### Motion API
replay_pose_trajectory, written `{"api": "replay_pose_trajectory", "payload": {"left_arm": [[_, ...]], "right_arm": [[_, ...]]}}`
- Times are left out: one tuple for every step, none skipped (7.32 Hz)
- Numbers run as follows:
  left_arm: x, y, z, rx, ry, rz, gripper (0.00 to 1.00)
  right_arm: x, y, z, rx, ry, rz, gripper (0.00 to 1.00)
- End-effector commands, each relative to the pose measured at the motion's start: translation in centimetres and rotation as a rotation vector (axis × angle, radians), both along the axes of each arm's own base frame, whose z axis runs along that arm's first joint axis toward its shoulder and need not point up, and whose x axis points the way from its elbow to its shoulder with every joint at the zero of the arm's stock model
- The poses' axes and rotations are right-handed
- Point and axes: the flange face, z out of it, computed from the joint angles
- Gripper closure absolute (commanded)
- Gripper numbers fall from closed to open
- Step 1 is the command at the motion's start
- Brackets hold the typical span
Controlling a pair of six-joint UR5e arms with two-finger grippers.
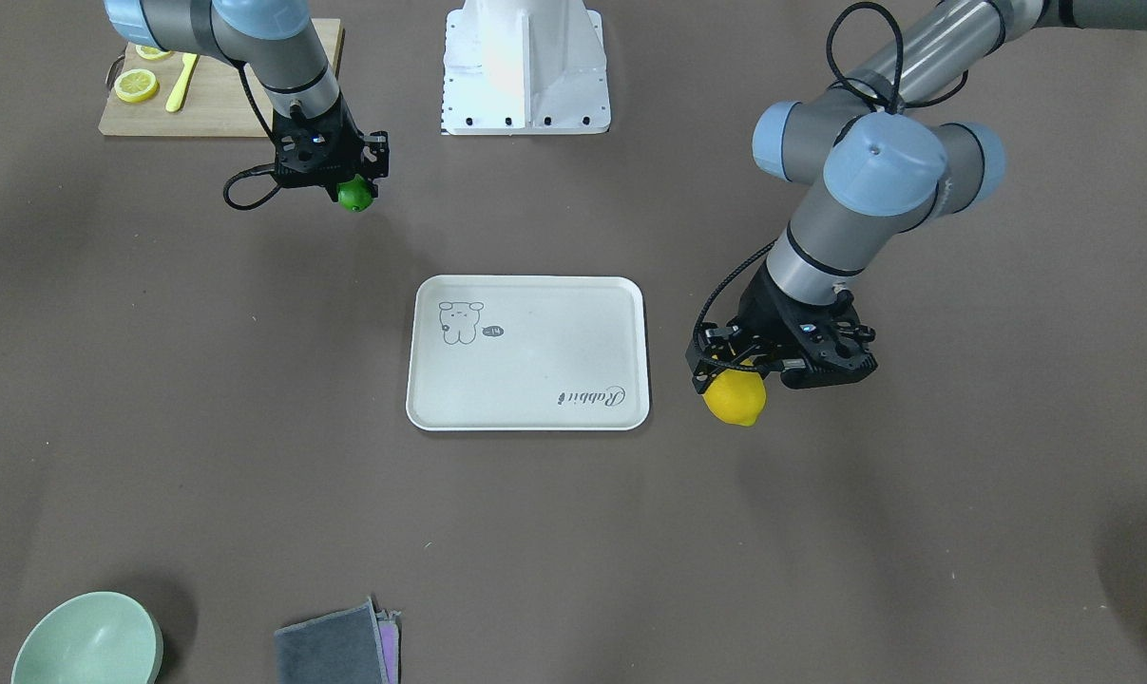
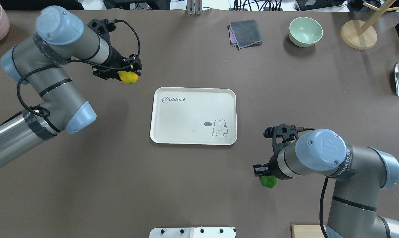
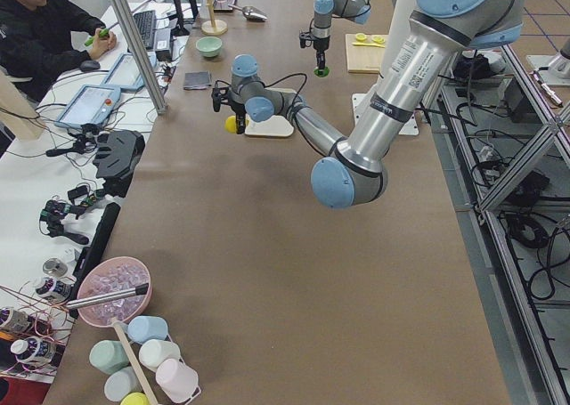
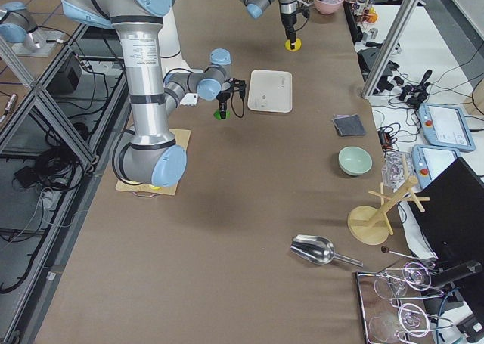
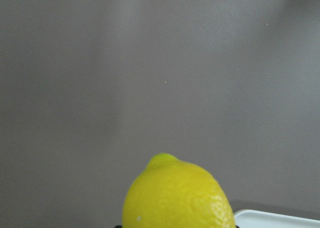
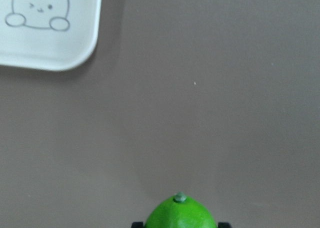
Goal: Place all lemons on tray
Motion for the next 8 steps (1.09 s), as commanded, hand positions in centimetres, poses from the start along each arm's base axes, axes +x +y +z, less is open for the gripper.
{"api": "replay_pose_trajectory", "payload": {"left_arm": [[4.8, 2.9, -2.4, 0.024, 0.006, 0.003, 1.00], [7.2, 4.8, -3.2, 0.049, 0.004, 0.007, 1.00], [9.8, 7.1, -3.3, 0.072, 0.029, 0.033, 1.00], [12.0, 8.3, -2.2, 0.067, 0.018, 0.011, 1.00], [13.4, 9.3, -1.9, 0.079, 0.023, 0.009, 1.00], [14.1, 9.9, -2.4, 0.046, 0.045, -0.005, 1.00], [14.3, 9.9, -3.3, 0.036, 0.059, -0.013, 1.00], [14.6, 9.9, -3.1, 0.038, 0.052, -0.009, 0.03]], "right_arm": [[0.9, -2.9, -4.5, 0.021, -0.082, 0.053, 1.00], [1.8, -4.6, -5.8, 0.032, -0.102, 0.088, 1.00], [2.5, -6.2, -5.7, 0.032, -0.097, 0.120, 1.00], [2.2, -7.4, -6.4, 0.036, -0.103, 0.138, 1.00], [1.6, -9.6, -7.6, 0.042, -0.111, 0.163, 1.00], [0.9, -11.0, -8.4, 0.043, -0.114, 0.176, 1.00], [0.7, -11.5, -9.0, 0.046, -0.119, 0.182, 1.00], [0.6, -11.7, -9.6, 0.051, -0.127, 0.183, 1.00]]}}
